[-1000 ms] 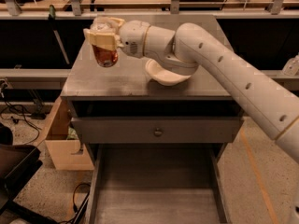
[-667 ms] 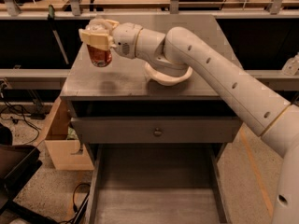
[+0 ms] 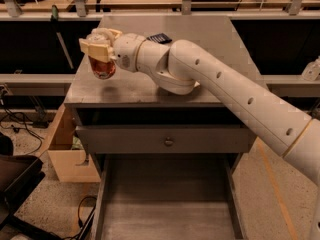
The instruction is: Pick coke can from middle drawer and place on counter
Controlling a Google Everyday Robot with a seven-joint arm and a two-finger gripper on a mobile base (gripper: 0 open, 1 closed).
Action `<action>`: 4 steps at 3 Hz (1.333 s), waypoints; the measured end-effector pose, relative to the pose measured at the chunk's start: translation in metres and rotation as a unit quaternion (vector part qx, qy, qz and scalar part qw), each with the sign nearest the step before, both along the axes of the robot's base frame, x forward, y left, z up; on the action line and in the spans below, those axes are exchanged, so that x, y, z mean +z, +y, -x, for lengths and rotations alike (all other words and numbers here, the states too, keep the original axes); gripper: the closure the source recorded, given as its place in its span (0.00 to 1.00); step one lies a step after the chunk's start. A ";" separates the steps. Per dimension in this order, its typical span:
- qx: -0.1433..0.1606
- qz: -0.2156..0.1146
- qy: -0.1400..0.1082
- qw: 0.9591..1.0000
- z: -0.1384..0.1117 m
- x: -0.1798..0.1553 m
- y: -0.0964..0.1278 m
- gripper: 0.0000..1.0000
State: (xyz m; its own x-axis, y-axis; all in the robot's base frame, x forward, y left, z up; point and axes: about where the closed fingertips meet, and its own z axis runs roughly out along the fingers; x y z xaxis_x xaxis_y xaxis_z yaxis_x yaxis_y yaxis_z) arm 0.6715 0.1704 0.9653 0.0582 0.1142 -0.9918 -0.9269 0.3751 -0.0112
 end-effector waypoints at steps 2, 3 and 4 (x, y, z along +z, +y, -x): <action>-0.052 0.020 0.030 0.998 -0.016 -0.056 0.004 1.00; -0.053 0.021 0.031 0.998 -0.017 -0.052 0.004 0.86; -0.054 0.021 0.031 0.998 -0.017 -0.048 0.004 0.63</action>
Offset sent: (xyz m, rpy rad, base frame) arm 0.0373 -0.0027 -0.0990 -0.0784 0.1043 -0.1902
